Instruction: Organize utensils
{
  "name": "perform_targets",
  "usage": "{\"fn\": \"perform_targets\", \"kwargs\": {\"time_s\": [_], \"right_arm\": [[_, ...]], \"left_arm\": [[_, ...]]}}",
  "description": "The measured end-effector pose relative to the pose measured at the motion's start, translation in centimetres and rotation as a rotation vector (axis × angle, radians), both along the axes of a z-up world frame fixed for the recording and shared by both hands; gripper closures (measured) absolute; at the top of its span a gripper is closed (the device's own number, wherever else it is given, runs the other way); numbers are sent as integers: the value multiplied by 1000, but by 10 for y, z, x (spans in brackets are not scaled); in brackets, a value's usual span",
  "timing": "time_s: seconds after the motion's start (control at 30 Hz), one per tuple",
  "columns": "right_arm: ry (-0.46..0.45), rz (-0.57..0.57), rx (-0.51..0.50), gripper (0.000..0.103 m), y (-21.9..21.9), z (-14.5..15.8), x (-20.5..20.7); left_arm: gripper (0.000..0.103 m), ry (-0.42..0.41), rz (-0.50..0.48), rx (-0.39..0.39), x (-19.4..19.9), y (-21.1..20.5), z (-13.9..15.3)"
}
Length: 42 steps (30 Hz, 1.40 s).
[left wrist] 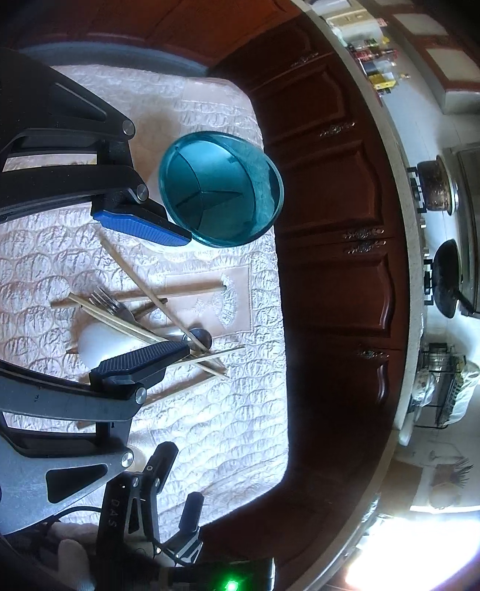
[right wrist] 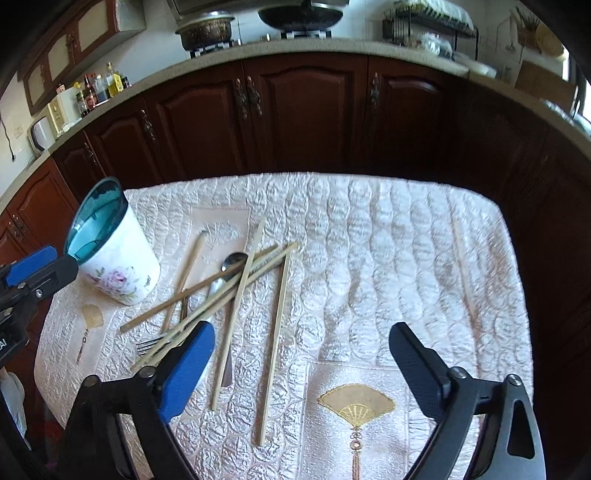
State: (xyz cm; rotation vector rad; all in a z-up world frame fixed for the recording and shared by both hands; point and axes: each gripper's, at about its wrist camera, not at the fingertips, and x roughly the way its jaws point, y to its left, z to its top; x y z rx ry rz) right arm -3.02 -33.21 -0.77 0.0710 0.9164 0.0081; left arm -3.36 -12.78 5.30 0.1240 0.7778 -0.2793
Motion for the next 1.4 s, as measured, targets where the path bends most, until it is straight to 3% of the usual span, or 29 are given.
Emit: {"fn": "perform_targets", "kwargs": {"time_s": [1.07,1.4], "right_arm": [[69,-13,9,10,-7,-31,18],[95,20,44,25,-6,-43,42]], "left_arm": [[50,50,-24,58,20,-22,-25],[50,58,-49,79,37,-27,-22]]}}
